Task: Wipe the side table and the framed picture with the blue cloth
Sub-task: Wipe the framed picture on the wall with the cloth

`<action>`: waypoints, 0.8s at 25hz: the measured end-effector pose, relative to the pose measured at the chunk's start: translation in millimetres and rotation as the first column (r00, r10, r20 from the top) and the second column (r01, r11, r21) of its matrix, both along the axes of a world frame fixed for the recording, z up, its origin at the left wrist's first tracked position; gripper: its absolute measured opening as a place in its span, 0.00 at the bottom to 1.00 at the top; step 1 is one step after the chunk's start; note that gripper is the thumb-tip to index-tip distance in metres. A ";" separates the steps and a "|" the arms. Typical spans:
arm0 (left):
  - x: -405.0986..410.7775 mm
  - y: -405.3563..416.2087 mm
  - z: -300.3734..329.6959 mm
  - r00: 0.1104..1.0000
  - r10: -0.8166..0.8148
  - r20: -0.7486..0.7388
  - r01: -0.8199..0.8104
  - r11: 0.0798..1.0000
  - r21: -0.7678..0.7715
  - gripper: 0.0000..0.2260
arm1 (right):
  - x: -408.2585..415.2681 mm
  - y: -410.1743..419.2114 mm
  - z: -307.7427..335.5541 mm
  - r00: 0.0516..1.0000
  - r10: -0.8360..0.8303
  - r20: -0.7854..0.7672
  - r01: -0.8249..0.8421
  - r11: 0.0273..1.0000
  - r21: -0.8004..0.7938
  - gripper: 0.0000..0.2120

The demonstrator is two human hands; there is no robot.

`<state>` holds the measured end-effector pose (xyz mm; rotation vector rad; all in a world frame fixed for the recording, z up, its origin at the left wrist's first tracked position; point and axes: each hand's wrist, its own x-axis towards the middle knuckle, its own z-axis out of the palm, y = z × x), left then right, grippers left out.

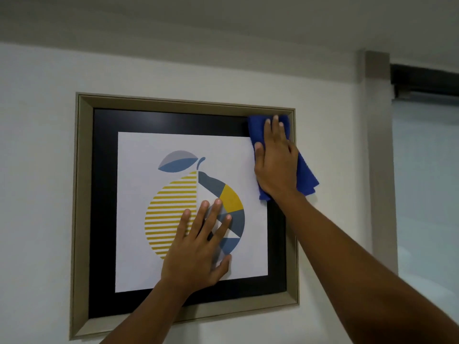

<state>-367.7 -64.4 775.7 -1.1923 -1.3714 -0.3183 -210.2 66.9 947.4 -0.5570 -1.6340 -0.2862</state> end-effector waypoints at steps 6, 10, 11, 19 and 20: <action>-0.4 -0.4 3.5 1.000 0.009 -0.018 -0.009 1.000 0.007 0.35 | -7.0 3.5 -96.9 0.999 0.007 -0.037 -0.006 1.000 0.025 0.28; 0.3 -0.7 2.8 1.000 0.004 -0.021 -0.004 1.000 0.000 0.37 | 2.1 -8.2 -216.1 1.000 0.006 0.010 -0.005 1.000 -0.013 0.25; 0.6 -0.9 2.4 1.000 0.009 -0.027 -0.009 1.000 -0.005 0.37 | 6.9 -9.0 -229.9 1.000 0.006 0.030 -0.006 1.000 -0.005 0.24; 81.1 49.1 -71.4 0.967 -0.241 0.084 0.253 0.950 -0.181 0.37 | 76.5 -17.2 -253.9 0.920 0.155 -0.360 -0.234 0.954 -0.186 0.24; 97.7 61.3 -88.1 0.956 -0.276 0.100 0.291 0.932 -0.214 0.37 | 90.8 -14.6 -269.1 0.905 0.134 -0.404 -0.237 0.948 -0.215 0.23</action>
